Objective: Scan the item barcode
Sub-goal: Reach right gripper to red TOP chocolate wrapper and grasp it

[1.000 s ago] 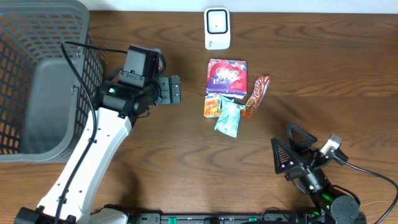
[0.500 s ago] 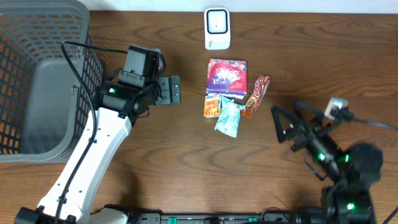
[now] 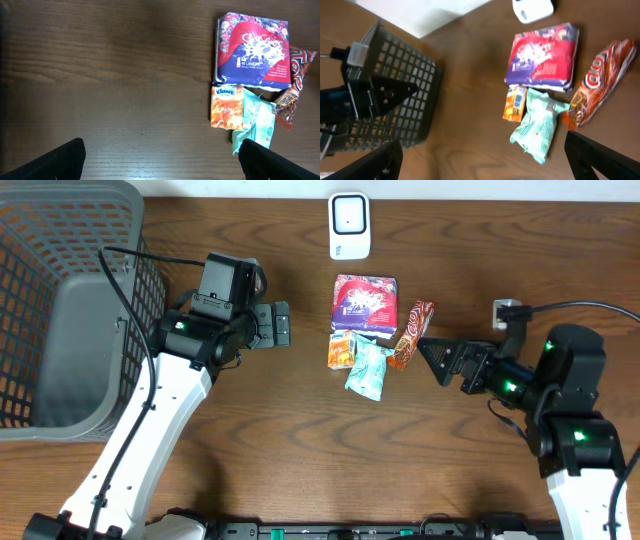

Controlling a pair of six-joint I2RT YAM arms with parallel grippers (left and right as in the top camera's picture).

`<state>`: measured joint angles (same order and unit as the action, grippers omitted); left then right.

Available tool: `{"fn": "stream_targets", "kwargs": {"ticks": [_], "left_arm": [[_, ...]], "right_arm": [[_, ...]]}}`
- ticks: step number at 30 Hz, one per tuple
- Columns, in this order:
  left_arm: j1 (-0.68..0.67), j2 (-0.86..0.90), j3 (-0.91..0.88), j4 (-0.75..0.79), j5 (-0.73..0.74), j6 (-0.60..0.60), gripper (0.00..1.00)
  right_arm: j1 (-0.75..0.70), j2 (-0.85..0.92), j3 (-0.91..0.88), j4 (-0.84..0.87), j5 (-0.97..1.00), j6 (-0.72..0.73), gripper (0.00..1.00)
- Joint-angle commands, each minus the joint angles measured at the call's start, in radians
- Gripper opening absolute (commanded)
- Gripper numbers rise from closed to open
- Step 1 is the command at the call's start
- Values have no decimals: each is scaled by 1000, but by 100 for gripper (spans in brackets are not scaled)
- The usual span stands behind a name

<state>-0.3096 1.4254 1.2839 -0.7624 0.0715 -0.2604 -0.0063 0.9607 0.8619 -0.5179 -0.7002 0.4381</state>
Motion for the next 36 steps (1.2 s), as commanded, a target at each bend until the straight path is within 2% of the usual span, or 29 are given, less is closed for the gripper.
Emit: {"fn": "stream_targets", "kwargs": {"ticks": [1, 2, 3, 4, 5, 6, 7, 13, 16, 22, 24, 28, 30, 36], "left_arm": [[3, 6, 13, -5, -13, 9, 98], [3, 6, 13, -5, -13, 9, 98], [3, 6, 13, -5, -13, 9, 98], [3, 6, 13, -5, -13, 9, 98], [3, 6, 13, -5, -13, 9, 98], [3, 6, 13, -5, -13, 9, 98], [3, 6, 13, -5, -13, 9, 98], [3, 6, 13, -5, -13, 9, 98], [3, 6, 13, -5, -13, 9, 98], [3, 6, 13, -5, -13, 9, 98], [3, 6, 13, -5, -13, 9, 98], [3, 6, 13, -5, -13, 9, 98], [3, 6, 13, -5, -13, 9, 98], [3, 6, 13, -5, -13, 9, 98]], "right_arm": [[26, 22, 21, -3, -30, 24, 47], [39, 33, 21, -3, -30, 11, 29], [54, 48, 21, -8, -21, 6, 28], [70, 66, 21, -15, 1, 6, 31], [85, 86, 21, -25, 27, 6, 51], [98, 109, 21, -39, 56, 6, 68], [109, 138, 21, -59, 84, 6, 70], [118, 313, 33, -89, 140, -3, 65], [118, 410, 103, -135, 187, -35, 64], [117, 638, 410, -402, 418, -125, 74], [115, 719, 516, -473, 438, -157, 82], [115, 856, 639, -481, 437, -166, 88], [101, 897, 643, -446, 436, -162, 87], [40, 1020, 643, -335, 277, -140, 64]]}}
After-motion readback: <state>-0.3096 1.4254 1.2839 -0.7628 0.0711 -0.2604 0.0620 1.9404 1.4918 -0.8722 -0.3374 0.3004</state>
